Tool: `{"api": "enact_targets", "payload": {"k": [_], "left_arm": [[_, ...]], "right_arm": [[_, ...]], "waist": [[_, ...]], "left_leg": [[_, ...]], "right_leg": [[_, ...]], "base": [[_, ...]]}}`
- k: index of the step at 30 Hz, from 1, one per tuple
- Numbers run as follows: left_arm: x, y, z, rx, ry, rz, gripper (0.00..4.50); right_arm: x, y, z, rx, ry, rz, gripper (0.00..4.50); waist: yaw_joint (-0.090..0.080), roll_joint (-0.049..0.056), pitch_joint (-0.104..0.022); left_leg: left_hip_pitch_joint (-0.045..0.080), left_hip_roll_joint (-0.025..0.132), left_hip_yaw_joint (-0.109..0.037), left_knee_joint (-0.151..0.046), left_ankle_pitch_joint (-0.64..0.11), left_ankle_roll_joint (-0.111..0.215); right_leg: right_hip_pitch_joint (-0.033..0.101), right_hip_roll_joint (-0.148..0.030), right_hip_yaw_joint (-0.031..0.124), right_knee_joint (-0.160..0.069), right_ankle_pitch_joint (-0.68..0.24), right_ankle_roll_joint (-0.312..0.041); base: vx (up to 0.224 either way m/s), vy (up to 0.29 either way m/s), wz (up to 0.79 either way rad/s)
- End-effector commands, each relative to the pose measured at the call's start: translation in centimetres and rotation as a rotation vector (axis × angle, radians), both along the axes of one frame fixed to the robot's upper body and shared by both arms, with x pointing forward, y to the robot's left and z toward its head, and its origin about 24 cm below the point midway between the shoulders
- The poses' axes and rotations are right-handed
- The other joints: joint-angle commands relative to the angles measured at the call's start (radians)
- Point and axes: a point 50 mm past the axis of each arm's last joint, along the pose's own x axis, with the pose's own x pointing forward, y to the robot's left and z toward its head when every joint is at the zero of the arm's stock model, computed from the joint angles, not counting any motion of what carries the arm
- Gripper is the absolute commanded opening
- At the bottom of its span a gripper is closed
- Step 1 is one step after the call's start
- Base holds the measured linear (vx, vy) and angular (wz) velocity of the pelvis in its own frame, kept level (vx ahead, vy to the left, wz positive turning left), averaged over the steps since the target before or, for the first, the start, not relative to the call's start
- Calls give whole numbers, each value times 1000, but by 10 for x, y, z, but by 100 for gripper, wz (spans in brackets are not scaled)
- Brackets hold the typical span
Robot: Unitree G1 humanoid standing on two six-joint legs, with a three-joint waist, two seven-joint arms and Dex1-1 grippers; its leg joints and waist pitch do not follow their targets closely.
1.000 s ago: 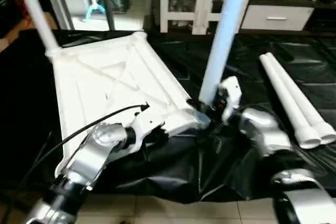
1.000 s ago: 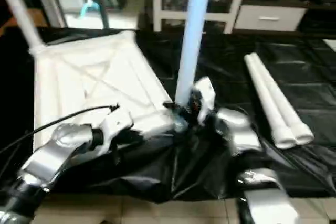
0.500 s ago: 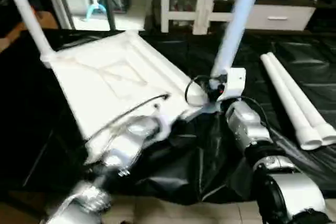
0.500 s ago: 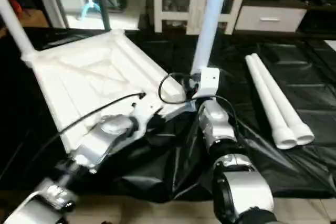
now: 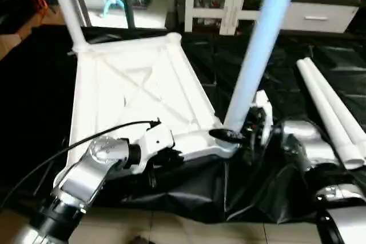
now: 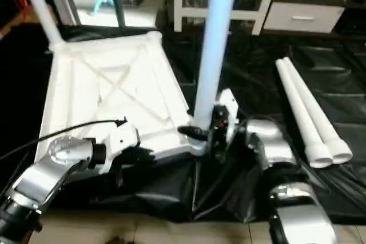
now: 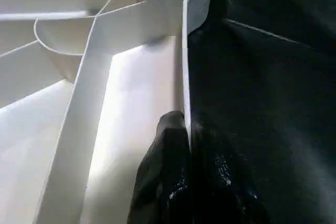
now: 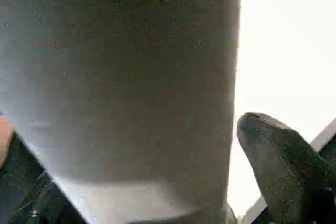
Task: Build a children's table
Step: Insert table leg to table base
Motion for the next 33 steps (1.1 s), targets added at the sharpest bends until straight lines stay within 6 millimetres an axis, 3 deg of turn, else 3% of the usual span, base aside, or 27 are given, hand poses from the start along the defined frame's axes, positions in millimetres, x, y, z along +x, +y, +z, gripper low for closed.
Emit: {"api": "enact_targets", "payload": {"k": [1, 3, 6, 12, 20, 22, 25, 26, 27, 29, 30, 31, 33], "left_arm": [[-13, -2, 1, -20, 50, -131, 0], [-12, -1, 1, -19, 50, -130, 0], [-12, -2, 2, -19, 48, -126, 0], [-12, -2, 2, -9, 50, -121, 0], [-12, 0, 0, 11, 40, -108, 0], [-9, 1, -2, 35, 26, -79, 0], [3, -5, -9, 68, 1, 47, 0], [3, -5, -9, 68, 1, 47, 0], [11, -13, -12, 75, -1, 147, 0], [20, -21, -14, 88, -4, 256, 0], [29, -29, -17, 97, -2, 380, 0], [32, -32, -17, 101, -6, 412, 0], [42, -54, -16, 96, -38, 486, 0]], "right_arm": [[2, -32, 22, 8, -36, -63, 379], [0, -33, 25, 39, -17, -43, 379], [1, -32, 24, 48, -15, -54, 355], [1, -27, 17, 39, -16, -81, 306], [0, -25, 14, 41, -6, -99, 260], [3, -23, 7, -4, -17, -178, 237], [17, -17, -12, -36, 8, -500, 226], [17, -17, -12, -36, 8, -500, 216], [25, -19, -24, -39, 62, -753, 207], [28, -20, -33, -34, 121, -956, 204], [29, -15, -42, -28, 168, -1088, 204], [28, -13, -45, -30, 179, -1119, 202], [27, 12, -53, -48, 189, -1156, 202]], "waist": [[-1, -9, -70], [9, -4, -71], [8, -6, -70], [8, -5, -75], [7, -4, -75], [2, -3, -74], [-15, -1, -74], [-25, -3, -71], [-29, -3, -72], [-36, 1, -69], [-36, -1, -69], [-39, -1, -66], [-36, -1, -60]], "left_leg": [[42, 7, 6, -43, 15, 131], [44, 10, 6, -44, -8, 115], [42, 7, 6, -45, -13, 103], [38, 3, 5, -40, 31, 115], [39, 4, 3, -41, 24, 113], [39, 5, 2, -42, 24, 105], [39, 3, 1, -46, 11, 80], [39, 2, 1, -49, 3, 71], [39, 2, 1, -48, -3, 69], [46, 4, 1, -52, -15, 49], [44, 1, 2, -52, -37, 43], [43, 2, 5, -53, -44, 37], [50, 3, 3, -60, -100, 11]], "right_leg": [[45, -45, 21, -51, 356, -272], [41, -48, 23, -53, 318, -269], [41, -48, 23, -53, 307, -272], [44, -46, 23, -46, 380, -269], [43, -45, 21, -46, 375, -268], [42, -46, 22, -47, 362, -267], [44, -51, 23, -49, 325, -272], [45, -50, 24, -51, 317, -278], [47, -50, 24, -52, 313, -281], [43, -53, 25, -57, 272, -288], [47, -53, 26, -61, 244, -287], [43, -53, 29, -61, 239, -284], [44, -57, 28, -76, 150, -273]], "base": [[0, 0, 0], [0, 0, 0], [0, 0, 0], [0, 0, 0], [0, 0, 0], [0, 0, 0], [0, 0, 0], [0, 0, 0], [0, 0, 0], [0, 0, 0], [0, 0, 0], [0, 0, 0], [0, 0, 0]]}}
